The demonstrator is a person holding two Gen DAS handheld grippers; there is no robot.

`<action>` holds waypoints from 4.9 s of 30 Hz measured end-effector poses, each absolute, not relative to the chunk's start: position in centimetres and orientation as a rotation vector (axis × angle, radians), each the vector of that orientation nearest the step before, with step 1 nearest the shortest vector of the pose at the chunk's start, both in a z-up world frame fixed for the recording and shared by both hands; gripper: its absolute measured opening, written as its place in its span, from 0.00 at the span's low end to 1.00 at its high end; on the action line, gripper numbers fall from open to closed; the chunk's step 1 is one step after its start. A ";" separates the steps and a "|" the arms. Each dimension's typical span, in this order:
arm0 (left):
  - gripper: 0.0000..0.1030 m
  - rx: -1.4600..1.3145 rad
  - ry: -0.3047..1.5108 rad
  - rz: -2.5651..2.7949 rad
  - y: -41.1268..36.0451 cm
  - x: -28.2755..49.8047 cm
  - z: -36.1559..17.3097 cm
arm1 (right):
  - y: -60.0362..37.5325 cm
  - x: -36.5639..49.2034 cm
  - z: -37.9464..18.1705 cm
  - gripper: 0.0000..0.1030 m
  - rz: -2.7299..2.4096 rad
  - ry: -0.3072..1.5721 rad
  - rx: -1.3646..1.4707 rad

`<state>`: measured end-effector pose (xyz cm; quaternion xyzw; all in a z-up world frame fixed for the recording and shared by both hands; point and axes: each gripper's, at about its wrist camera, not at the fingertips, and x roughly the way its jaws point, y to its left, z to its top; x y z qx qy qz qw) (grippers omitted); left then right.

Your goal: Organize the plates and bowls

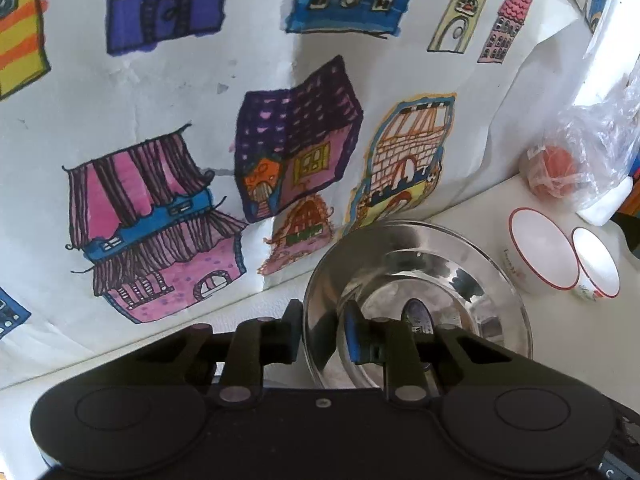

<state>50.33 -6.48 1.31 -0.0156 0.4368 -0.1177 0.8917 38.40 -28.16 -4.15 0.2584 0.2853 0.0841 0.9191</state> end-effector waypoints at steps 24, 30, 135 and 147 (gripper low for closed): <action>0.20 -0.082 0.817 -0.341 -7.6 44.8 6.3 | -28.2 30.3 2.1 0.20 0.070 0.443 0.417; 0.20 -0.088 0.780 -0.361 -7.3 41.5 8.2 | -27.3 27.2 3.6 0.20 0.085 0.416 0.410; 0.35 -0.118 0.827 -0.305 0.9 26.0 3.9 | -19.0 16.5 1.2 0.85 0.093 0.502 0.148; 0.97 -0.123 0.644 -0.194 3.3 24.2 5.5 | -21.4 15.8 1.4 1.00 0.061 0.438 0.293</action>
